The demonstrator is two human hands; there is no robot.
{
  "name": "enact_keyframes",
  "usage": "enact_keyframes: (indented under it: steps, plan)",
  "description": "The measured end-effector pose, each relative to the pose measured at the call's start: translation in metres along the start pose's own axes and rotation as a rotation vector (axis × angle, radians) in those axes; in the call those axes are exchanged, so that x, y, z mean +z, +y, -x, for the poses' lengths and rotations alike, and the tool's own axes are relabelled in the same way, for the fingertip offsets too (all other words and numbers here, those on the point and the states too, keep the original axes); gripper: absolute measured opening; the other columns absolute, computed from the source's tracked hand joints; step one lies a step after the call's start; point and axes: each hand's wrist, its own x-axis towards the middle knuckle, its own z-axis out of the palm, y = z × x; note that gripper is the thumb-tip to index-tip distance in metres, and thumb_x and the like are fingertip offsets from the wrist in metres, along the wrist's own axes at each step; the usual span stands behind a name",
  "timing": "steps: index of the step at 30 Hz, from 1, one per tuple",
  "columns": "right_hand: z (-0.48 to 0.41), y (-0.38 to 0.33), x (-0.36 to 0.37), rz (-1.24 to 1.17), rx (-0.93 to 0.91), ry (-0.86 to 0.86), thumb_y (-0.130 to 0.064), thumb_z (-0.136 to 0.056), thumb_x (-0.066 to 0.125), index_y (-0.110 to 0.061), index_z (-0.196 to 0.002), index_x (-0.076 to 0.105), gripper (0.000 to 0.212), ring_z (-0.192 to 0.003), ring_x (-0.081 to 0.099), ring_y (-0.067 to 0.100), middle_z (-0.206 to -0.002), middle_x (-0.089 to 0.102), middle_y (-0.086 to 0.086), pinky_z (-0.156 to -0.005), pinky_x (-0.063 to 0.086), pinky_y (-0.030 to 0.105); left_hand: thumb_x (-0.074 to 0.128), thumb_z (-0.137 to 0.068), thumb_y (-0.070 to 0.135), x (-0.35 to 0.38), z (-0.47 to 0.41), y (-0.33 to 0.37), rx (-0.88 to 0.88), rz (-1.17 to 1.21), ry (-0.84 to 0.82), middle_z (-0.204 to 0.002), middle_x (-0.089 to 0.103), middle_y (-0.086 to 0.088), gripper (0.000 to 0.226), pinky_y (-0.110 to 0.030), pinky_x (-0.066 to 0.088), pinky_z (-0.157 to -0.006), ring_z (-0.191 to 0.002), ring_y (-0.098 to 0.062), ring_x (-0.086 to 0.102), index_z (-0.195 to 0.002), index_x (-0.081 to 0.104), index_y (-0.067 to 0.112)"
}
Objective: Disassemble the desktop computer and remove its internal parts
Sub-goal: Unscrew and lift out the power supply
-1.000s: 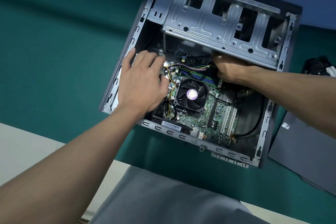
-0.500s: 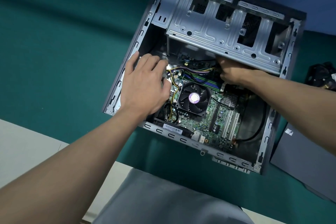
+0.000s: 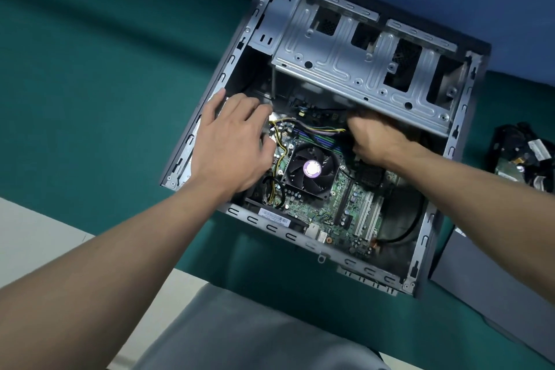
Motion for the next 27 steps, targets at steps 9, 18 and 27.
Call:
enact_keyframes:
  steps: [9, 18, 27]
  plan:
    - [0.011, -0.004, -0.002, -0.067, 0.165, -0.011, -0.005, -0.089, 0.046, -0.015, -0.098, 0.041, 0.014, -0.084, 0.047, 0.026, -0.093, 0.047, 0.005, -0.067, 0.039, 0.036, 0.041, -0.085, 0.037, -0.003, 0.000, 0.001, 0.009, -0.011, -0.023, -0.120, 0.061, 0.000, 0.048, -0.040, 0.014, -0.116, -0.122, -0.018, 0.049, -0.126, 0.058, 0.020]
    - [0.055, -0.047, -0.011, -0.128, -0.175, 0.372, -0.006, -0.090, 0.052, -0.013, -0.135, 0.049, 0.046, -0.124, 0.046, 0.024, -0.135, 0.052, 0.006, -0.103, 0.041, 0.040, 0.042, -0.086, 0.037, -0.004, 0.002, 0.003, 0.020, -0.001, -0.029, -0.127, 0.059, -0.001, 0.049, -0.041, 0.010, -0.117, -0.126, -0.019, 0.046, -0.130, 0.055, 0.019]
    - [0.076, -0.111, 0.000, -0.004, -0.271, 0.041, -0.014, -0.089, 0.052, -0.012, -0.113, 0.061, 0.026, -0.106, 0.049, 0.027, -0.106, 0.055, 0.006, -0.086, 0.046, 0.044, 0.060, -0.087, 0.032, -0.017, 0.012, 0.001, 0.170, 0.045, -0.165, -0.157, 0.030, -0.004, 0.039, -0.047, 0.005, -0.120, -0.145, -0.027, 0.019, -0.126, 0.062, 0.032]
